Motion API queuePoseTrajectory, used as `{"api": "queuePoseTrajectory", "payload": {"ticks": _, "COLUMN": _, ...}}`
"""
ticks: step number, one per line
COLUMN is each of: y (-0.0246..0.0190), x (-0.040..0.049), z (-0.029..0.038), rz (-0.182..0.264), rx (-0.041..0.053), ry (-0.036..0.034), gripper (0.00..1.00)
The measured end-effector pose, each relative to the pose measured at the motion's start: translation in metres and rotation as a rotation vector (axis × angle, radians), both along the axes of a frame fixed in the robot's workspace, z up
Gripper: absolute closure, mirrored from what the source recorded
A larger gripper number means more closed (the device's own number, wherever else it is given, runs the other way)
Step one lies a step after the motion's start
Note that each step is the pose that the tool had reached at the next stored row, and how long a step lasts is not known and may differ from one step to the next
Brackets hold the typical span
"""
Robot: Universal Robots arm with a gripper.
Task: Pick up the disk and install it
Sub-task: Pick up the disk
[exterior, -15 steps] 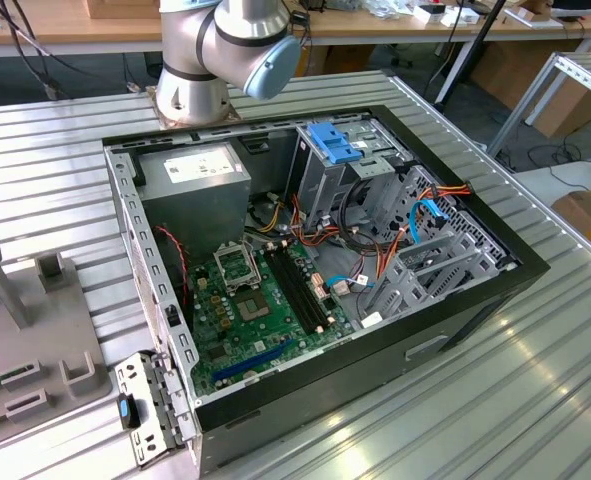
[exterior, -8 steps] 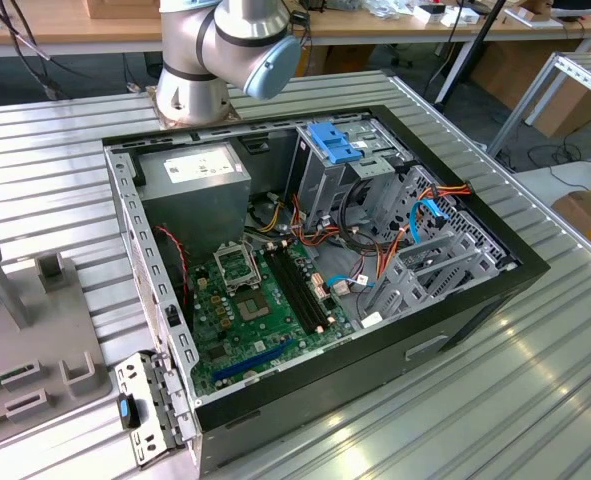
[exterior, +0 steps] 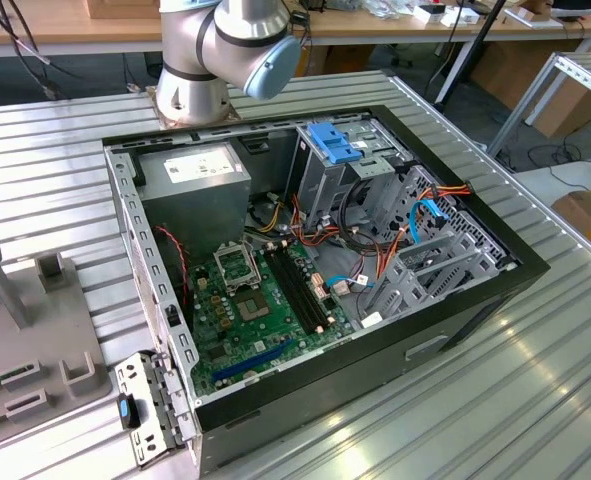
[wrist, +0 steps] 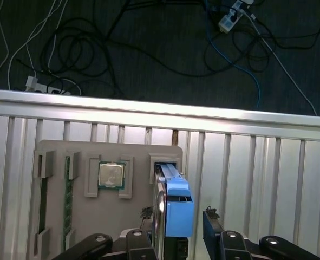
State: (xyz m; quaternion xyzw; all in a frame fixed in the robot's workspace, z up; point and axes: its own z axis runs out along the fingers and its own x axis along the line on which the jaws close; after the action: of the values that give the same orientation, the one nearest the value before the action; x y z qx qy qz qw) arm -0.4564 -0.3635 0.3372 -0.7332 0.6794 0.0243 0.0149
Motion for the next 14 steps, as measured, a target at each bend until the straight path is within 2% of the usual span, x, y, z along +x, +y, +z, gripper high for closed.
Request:
{"api": "queuePoseTrajectory", "payload": {"ticks": 5, "y": -0.0001, "x": -0.0001, "z": -0.0047, "rz": 0.000, "rx": 0.0001, "ry": -0.0002, "gripper": 0.52}}
{"api": "queuePoseTrajectory", "payload": {"ticks": 9, "y": -0.0004, "x": -0.0001, "z": -0.0164, "rz": 0.001, "rx": 0.0001, "ry": -0.0001, "gripper": 0.52}}
{"api": "queuePoseTrajectory", "payload": {"ticks": 12, "y": -0.0004, "x": -0.0001, "z": -0.0168, "rz": 0.000, "rx": 0.0032, "ry": 0.0000, "gripper": 0.52}}
{"api": "queuePoseTrajectory", "payload": {"ticks": 14, "y": -0.0006, "x": -0.0002, "z": -0.0200, "rz": 0.000, "rx": 0.0033, "ry": -0.0001, "gripper": 0.52}}
